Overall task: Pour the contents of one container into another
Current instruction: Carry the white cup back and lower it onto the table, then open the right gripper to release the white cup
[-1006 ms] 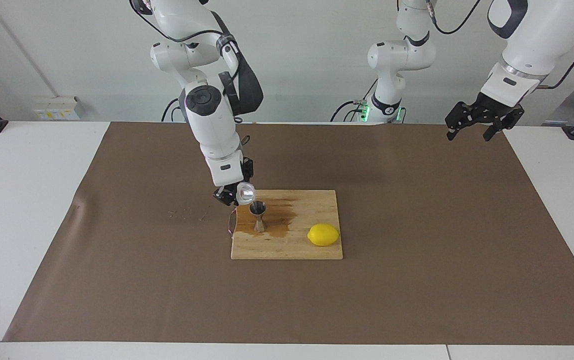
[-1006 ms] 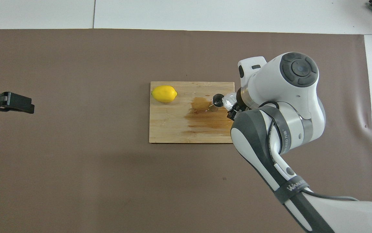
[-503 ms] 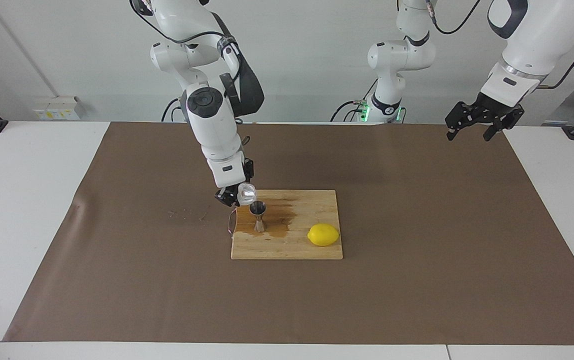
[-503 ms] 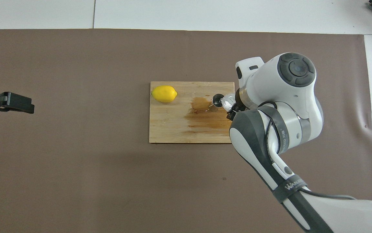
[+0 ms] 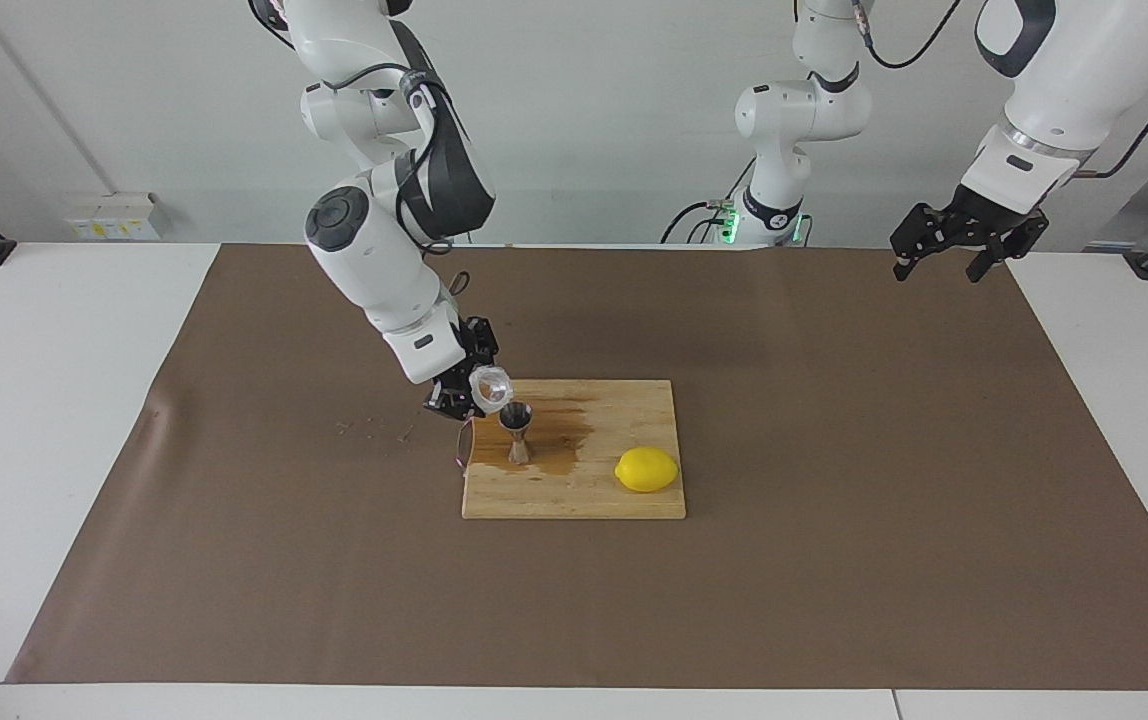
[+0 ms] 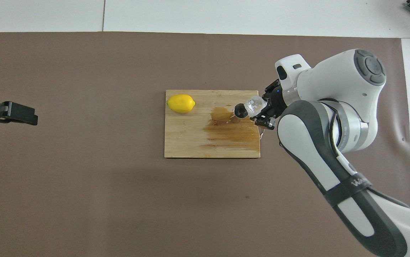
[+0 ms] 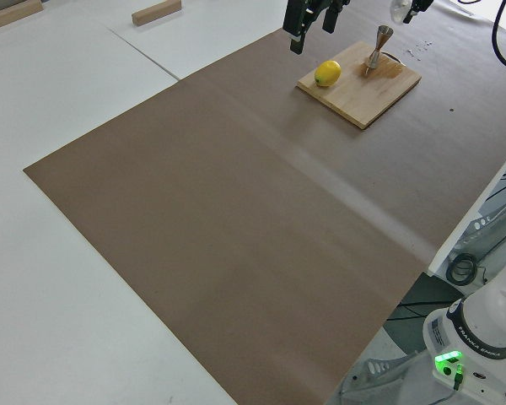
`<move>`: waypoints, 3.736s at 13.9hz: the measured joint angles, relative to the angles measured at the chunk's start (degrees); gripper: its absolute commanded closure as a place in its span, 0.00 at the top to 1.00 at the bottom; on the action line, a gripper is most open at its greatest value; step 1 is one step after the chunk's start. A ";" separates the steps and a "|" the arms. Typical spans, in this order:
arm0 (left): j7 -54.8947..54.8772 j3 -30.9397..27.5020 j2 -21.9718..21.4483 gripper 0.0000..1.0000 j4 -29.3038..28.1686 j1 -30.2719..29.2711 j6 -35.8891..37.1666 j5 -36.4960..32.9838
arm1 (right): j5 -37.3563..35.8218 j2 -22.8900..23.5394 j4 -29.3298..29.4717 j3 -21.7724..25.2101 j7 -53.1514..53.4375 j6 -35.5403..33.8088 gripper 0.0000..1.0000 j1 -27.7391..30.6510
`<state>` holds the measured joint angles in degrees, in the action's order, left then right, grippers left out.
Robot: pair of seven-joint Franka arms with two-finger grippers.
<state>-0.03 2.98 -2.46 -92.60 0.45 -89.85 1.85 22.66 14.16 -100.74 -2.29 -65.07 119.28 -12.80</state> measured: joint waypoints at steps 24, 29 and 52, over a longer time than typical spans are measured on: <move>0.00 0.00 0.00 1.00 0.00 0.00 0.00 0.00 | 19.79 2.59 -21.00 0.35 -68.61 3.86 0.82 24.40; 0.00 0.00 0.00 1.00 0.00 0.00 0.00 0.00 | 20.78 2.21 -20.49 0.23 -68.36 3.91 1.00 24.31; 0.00 0.00 0.00 1.00 0.00 0.00 0.00 0.00 | -22.63 -17.11 -9.23 -0.07 63.92 -18.57 1.00 13.03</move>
<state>-0.03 2.98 -2.46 -92.60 0.45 -89.85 1.85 0.03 -2.95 -109.97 -2.35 -1.14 100.71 0.23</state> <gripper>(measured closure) 0.000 0.000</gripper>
